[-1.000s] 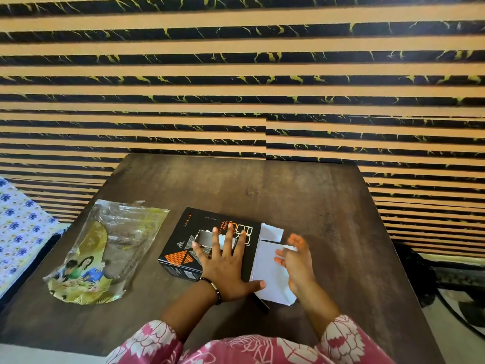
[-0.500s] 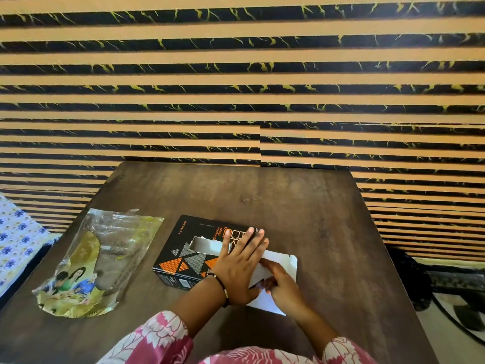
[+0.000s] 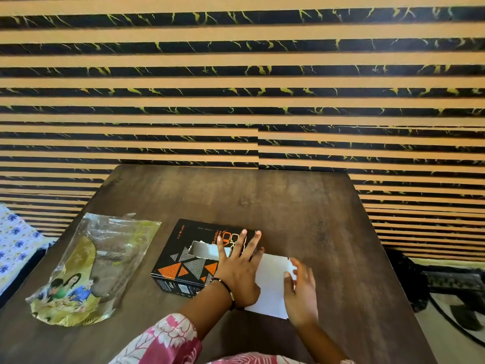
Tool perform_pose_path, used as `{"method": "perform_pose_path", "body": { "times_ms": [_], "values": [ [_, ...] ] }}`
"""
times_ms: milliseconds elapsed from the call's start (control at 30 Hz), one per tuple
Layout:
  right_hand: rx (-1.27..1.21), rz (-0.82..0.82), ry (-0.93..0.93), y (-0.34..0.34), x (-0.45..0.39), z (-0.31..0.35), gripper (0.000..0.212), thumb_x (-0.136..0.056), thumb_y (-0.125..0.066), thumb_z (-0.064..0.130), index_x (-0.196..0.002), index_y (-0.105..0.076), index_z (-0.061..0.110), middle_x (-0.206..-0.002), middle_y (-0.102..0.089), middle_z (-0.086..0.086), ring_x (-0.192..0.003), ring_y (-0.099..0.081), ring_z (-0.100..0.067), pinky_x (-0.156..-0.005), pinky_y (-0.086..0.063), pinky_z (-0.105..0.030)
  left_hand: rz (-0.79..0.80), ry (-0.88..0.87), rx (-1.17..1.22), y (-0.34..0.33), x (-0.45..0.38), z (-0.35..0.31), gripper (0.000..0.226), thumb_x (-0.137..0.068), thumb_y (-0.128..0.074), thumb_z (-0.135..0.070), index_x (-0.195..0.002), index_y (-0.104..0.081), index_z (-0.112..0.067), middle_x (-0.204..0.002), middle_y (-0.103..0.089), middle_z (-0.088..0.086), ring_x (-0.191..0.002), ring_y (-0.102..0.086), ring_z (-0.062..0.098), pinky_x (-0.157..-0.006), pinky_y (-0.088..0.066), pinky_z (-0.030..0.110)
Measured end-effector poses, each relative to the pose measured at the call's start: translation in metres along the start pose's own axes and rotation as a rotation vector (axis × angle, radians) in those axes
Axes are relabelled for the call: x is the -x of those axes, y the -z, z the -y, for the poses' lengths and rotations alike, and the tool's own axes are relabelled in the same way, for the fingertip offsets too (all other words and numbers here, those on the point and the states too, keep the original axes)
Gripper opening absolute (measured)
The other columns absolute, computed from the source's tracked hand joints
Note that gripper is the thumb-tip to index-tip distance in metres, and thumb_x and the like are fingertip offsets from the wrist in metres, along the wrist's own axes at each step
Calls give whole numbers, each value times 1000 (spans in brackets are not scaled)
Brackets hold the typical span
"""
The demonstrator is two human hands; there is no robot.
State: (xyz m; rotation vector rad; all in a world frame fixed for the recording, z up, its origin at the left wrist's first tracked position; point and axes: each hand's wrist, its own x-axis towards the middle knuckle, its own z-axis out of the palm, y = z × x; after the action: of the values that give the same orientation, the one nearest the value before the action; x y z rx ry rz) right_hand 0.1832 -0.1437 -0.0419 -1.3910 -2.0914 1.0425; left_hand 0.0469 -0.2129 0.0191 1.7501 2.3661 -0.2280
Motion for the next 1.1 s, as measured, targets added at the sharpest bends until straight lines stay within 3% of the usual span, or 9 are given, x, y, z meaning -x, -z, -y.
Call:
{"method": "perform_pose_path", "body": {
  "times_ms": [200,333,433,567,700,900,1033,1100],
  "values": [
    [-8,-19,-179,3,-7,1,42,-96,-39,20,-137,-38,10,-142,-38,-12,-130,-29,-30,-111,-25,-46,-84,-13,63,-5,5,4,65,-81,-40,-39,-143,-24,-26,-157,12,-7,-142,21,23,-103,18,68],
    [-283,77,-287,2,1,8,35,-98,-36,24,-129,-46,10,-124,-56,-14,-101,-52,-21,-90,-44,-36,-91,-18,79,-5,5,5,65,-81,-39,-38,-143,-23,-26,-157,9,-8,-143,19,22,-102,19,67],
    [-390,77,-241,1,10,26,32,-97,-39,30,-124,-48,17,-109,-59,-2,-94,-53,-17,-81,-38,-28,-110,-17,133,-5,8,6,64,-80,-40,-31,-142,-24,-26,-158,3,-10,-144,14,21,-105,16,68],
    [-454,137,-148,0,15,45,35,-96,-43,27,-131,-42,28,-117,-56,8,-105,-53,-11,-88,-43,-28,-146,-21,152,-5,11,7,61,-83,-36,-32,-142,-25,-25,-157,-6,-11,-145,8,20,-109,10,67],
    [-352,250,-47,-6,23,50,46,-98,-36,26,-142,-25,36,-131,-42,18,-120,-46,-4,-102,-40,-27,-167,-40,196,-5,14,7,80,-71,-17,-56,-145,-15,-27,-157,-7,-12,-145,8,18,-109,15,63],
    [-282,249,-49,-7,23,53,49,-95,-40,37,-139,-19,49,-144,-42,8,-124,-49,-15,-95,-50,-47,-238,-24,308,-5,20,11,74,-76,-4,-49,-146,-11,-26,-157,-6,-10,-144,3,8,-111,18,50],
    [-339,267,-52,-8,25,56,52,-92,-48,34,-128,-23,61,-137,-50,7,-120,-52,-13,-95,-49,-49,-298,24,424,-4,20,10,74,-77,0,-48,-145,-21,-26,-155,-20,-10,-143,-8,4,-115,14,40],
    [-356,284,-79,-11,26,56,54,-89,-49,33,-133,-25,56,-138,-50,6,-120,-52,-14,-98,-47,-48,-312,26,426,-6,21,9,73,-79,1,-49,-144,-25,-25,-154,-22,-10,-143,-10,4,-115,12,39]
  ]
}}
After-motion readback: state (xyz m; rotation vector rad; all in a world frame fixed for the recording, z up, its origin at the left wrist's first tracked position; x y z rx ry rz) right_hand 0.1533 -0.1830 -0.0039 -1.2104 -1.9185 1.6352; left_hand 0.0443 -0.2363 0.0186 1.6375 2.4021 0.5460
